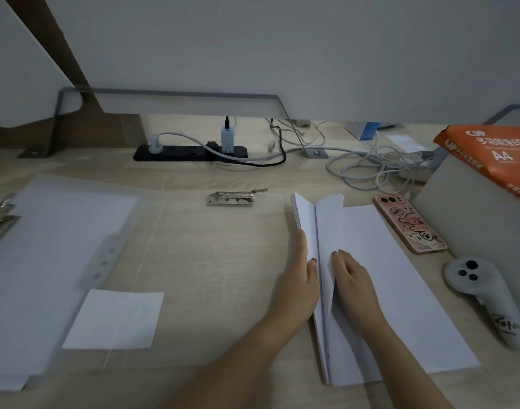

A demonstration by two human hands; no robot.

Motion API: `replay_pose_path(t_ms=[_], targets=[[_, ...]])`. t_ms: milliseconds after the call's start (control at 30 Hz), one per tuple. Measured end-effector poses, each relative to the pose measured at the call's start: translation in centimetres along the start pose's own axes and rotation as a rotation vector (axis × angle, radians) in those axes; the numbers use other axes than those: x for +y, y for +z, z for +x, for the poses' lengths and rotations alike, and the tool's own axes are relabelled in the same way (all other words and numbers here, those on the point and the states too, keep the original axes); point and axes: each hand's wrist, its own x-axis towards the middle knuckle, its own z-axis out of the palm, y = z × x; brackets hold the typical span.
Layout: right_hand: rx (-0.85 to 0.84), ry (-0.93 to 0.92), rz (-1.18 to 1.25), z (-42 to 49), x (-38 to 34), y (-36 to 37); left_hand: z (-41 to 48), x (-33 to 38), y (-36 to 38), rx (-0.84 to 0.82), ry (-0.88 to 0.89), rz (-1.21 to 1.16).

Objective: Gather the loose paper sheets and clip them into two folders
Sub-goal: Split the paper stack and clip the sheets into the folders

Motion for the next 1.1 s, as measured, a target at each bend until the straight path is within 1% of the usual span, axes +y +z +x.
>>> replay_pose_path(t_ms=[200, 433, 567, 700, 933, 1100], targets=[[-0.002, -0.013, 0.001, 0.0, 0.03, 0.02, 0.17, -0.33, 0.04, 0.011, 0.039, 0.011], [-0.003, -0.021, 0.002, 0.06, 0.18, 0.06, 0.14, -0.33, 0.01, 0.001, 0.028, 0.008], [-0.005, -0.021, 0.001, 0.08, 0.23, 0.05, 0.11, -0.22, -0.05, 0.003, 0.034, -0.06], [-0.012, -0.021, 0.011, 0.11, 0.12, 0.04, 0.21, 0.02, -0.11, 0.033, -0.001, -0.138], [-0.013, -0.036, 0.013, 0.0, 0.05, 0.07, -0.09, 0.22, -0.38, 0.043, -0.019, -0.201], [-0.016, -0.039, 0.021, -0.1, -0.1, 0.02, -0.13, 0.14, -0.55, 0.041, -0.029, -0.184]])
